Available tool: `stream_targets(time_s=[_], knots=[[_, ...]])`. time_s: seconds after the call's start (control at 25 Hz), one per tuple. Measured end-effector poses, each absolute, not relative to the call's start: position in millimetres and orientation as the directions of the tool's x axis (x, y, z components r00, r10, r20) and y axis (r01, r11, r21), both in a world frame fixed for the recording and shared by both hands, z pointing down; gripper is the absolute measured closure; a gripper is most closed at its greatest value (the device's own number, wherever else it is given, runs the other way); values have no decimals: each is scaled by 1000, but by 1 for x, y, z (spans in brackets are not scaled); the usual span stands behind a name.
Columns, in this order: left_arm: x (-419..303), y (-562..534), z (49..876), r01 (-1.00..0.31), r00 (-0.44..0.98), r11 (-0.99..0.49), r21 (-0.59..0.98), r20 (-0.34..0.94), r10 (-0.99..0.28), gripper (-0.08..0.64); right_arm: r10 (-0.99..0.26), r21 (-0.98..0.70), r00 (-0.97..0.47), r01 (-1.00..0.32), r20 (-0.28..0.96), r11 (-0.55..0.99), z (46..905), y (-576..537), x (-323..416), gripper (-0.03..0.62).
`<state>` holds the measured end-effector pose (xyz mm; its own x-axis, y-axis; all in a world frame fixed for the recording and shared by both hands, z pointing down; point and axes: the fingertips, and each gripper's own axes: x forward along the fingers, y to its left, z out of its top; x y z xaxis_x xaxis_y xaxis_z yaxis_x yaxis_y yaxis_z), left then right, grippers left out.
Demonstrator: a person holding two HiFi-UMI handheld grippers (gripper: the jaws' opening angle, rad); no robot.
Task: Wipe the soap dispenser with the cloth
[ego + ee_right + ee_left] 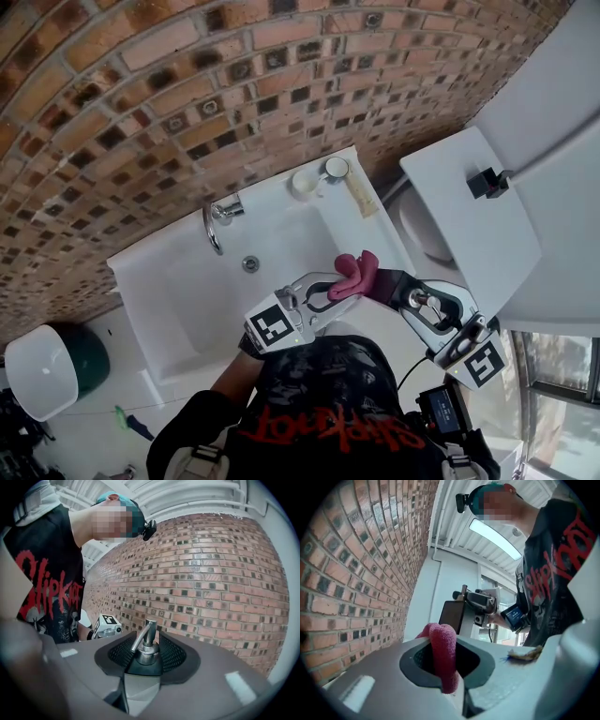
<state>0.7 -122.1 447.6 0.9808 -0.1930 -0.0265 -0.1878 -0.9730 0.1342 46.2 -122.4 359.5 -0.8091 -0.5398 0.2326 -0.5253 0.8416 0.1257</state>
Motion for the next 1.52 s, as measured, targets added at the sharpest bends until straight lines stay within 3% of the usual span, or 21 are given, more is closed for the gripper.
stream_targets(time_s=[0.16, 0.4, 0.52, 0.68, 0.88, 1.08, 1.32, 1.4, 1.52], knots=[[6, -119, 463, -174, 985, -982, 80, 28, -172, 515, -533, 134, -799, -517, 279, 845, 372, -122, 45, 440], [-3, -127, 401, -139, 968, -975, 175, -182, -170, 515, -455, 107, -810, -449, 369, 887, 404, -113, 28, 440], [1, -130, 389, -112, 972, -982, 151, -188, -140, 515, -435, 73, -828, -439, 355, 896, 403, -109, 22, 440], [13, -137, 408, -103, 981, -987, 120, -155, -121, 515, -340, 139, -859, -310, 383, 941, 394, -93, 22, 440], [23, -134, 422, 91, 979, -984, 152, -194, 60, 515, -298, 116, -896, -275, 330, 954, 380, -81, 22, 440], [22, -120, 453, 222, 973, -954, 199, -110, 203, 515, -318, 125, -902, -293, 293, 948, 369, -81, 30, 440], [26, -117, 525, 116, 979, -965, 235, 139, 152, 515, -500, 59, -863, -497, 71, 866, 330, -110, 56, 440], [30, -96, 523, 175, 967, -955, 241, 140, 213, 515, -566, 81, -822, -561, 62, 824, 331, -123, 65, 442], [33, -57, 477, 303, 949, -931, 202, 25, 315, 515, -608, 117, -780, -596, 151, 794, 359, -137, 67, 440]])
